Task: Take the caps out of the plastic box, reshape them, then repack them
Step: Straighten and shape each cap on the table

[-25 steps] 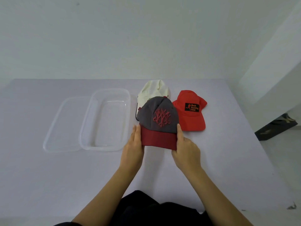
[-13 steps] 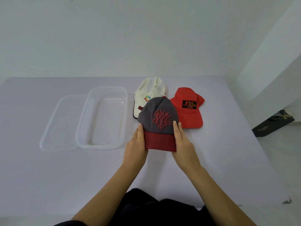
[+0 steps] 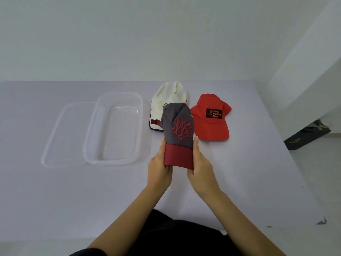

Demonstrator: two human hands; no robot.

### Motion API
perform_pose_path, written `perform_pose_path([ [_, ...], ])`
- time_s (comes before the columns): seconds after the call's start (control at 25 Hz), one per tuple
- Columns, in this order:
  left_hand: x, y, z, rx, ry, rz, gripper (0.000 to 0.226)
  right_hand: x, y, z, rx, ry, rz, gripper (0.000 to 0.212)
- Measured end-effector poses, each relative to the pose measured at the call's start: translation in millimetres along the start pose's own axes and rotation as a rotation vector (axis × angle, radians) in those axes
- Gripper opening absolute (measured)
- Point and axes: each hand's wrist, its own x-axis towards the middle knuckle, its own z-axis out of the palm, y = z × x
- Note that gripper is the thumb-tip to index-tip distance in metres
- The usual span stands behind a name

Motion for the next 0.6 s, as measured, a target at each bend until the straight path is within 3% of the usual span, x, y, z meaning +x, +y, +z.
perform_pose_path([
  [0.2, 2, 9, -2, -0.050, 0.038, -0.076, 0.063, 15, -6, -2, 0.045, 0.067, -0.037, 0.084],
  [0.28, 4, 6, -8, 0.064, 0.019, -0.031, 0.067, 18, 1, -6, -0.017, 0.156, -0.081, 0.079],
  [0.4, 5, 5, -19, 0.258, -0.039, 0.052, 0.066, 24, 18, -19, -0.099, 0.154, -0.090, 0.076],
  [0.6, 3, 14, -25, 0.239, -0.012, 0.202, 0.072, 17, 13, -17, -0.277, 0.233, -0.124, 0.073],
])
